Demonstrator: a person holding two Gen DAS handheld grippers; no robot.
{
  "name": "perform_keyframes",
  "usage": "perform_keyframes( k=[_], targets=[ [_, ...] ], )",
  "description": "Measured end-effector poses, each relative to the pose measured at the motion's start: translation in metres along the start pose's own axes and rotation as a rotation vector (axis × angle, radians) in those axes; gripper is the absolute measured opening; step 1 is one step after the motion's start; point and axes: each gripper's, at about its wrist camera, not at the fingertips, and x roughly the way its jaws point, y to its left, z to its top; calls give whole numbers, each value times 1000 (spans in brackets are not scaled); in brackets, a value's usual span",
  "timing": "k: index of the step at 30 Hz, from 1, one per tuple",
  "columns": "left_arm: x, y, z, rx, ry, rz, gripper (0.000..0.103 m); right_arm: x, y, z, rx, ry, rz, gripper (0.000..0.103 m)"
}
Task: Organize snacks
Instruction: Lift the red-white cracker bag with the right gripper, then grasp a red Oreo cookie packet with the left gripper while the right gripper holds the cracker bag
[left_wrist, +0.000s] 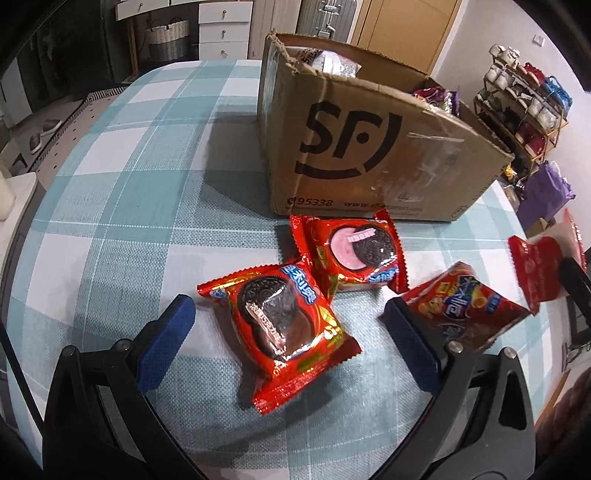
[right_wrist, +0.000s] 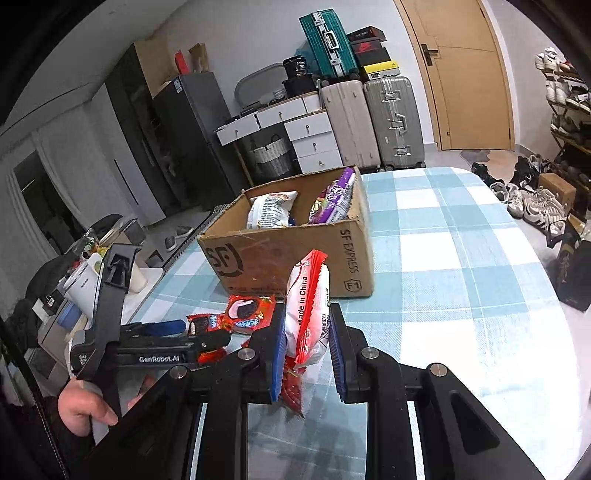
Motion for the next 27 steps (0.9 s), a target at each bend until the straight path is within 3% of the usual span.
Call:
perform_keyframes(
  k=[10, 14, 15, 18, 24, 27],
  targets=[
    [7, 3, -1, 15, 9, 23, 98, -2, -3, 1, 16, -3, 2, 21],
    [6, 6, -5, 21, 27, 7, 80, -2, -2, 0, 16, -3, 4, 21],
    [5, 6, -6, 24, 26, -13, 67, -2, -2, 0, 16, -3, 3, 21],
    [0, 12, -7, 16, 29, -70, 48, -1, -2, 0, 17, -1, -1, 21],
    [-9, 22, -15, 10, 28, -164, 44, -2, 1, -1, 16, -4, 4, 21],
    [-22, 22, -15, 24, -4, -169, 44, -2, 5, -1, 9, -4, 0, 21]
  ],
)
